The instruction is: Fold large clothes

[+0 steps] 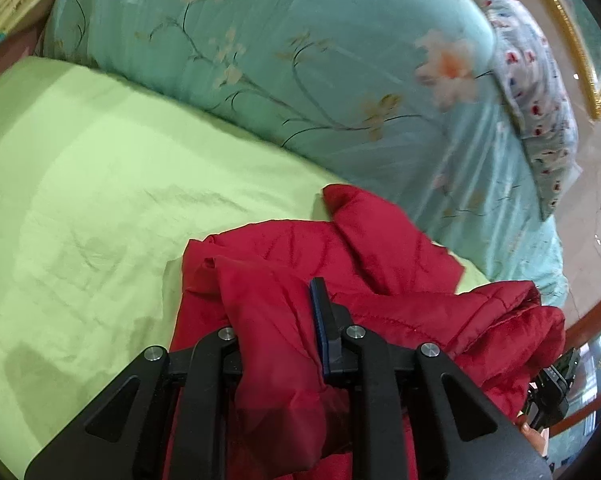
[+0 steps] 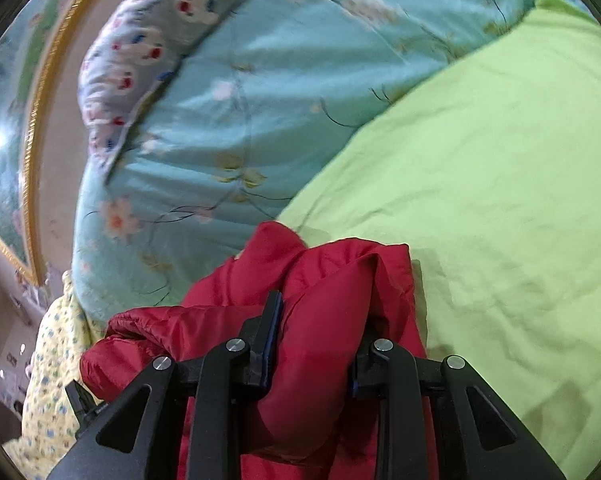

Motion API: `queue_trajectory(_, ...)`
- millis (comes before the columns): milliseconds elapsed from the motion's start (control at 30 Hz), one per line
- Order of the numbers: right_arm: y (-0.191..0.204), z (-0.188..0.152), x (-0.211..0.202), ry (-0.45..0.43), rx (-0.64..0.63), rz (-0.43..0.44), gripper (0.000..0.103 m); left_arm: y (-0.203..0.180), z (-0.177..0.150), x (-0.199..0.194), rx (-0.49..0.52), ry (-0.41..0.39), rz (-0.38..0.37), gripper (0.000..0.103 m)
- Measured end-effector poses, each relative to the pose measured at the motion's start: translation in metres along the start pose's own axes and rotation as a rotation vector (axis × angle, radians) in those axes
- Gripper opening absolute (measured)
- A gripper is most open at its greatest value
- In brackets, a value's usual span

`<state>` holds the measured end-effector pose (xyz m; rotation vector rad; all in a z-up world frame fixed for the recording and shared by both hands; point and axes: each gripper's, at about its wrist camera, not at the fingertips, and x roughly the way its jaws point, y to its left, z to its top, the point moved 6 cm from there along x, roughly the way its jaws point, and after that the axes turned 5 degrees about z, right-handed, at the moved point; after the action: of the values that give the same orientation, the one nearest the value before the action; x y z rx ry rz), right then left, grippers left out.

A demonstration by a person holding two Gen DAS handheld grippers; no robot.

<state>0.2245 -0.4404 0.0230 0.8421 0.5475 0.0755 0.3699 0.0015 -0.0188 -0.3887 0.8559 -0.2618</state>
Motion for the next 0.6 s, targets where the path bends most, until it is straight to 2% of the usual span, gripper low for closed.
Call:
queue_trajectory(167,-0.014,0.000,0.021,-0.011,0.005,-0.035,0.027,0.004,0.003,0.028,-0.008,0.021,0.015,0.020)
queue_trajectory(400,-0.026,0.000,0.034,-0.027,0.027,-0.048,0.027,0.005,0.008,0.045,0.007,0.032,0.003,0.021)
queue_trajectory(500,-0.026,0.001,0.036,-0.027,0.021,-0.056,0.027,0.007,0.008,0.040,0.001,0.036,-0.005,0.021)
queue_trajectory(600,-0.023,0.000,0.037,-0.028,-0.010,-0.065,0.027,0.006,0.006,0.011,0.023,0.001,0.008,0.025)
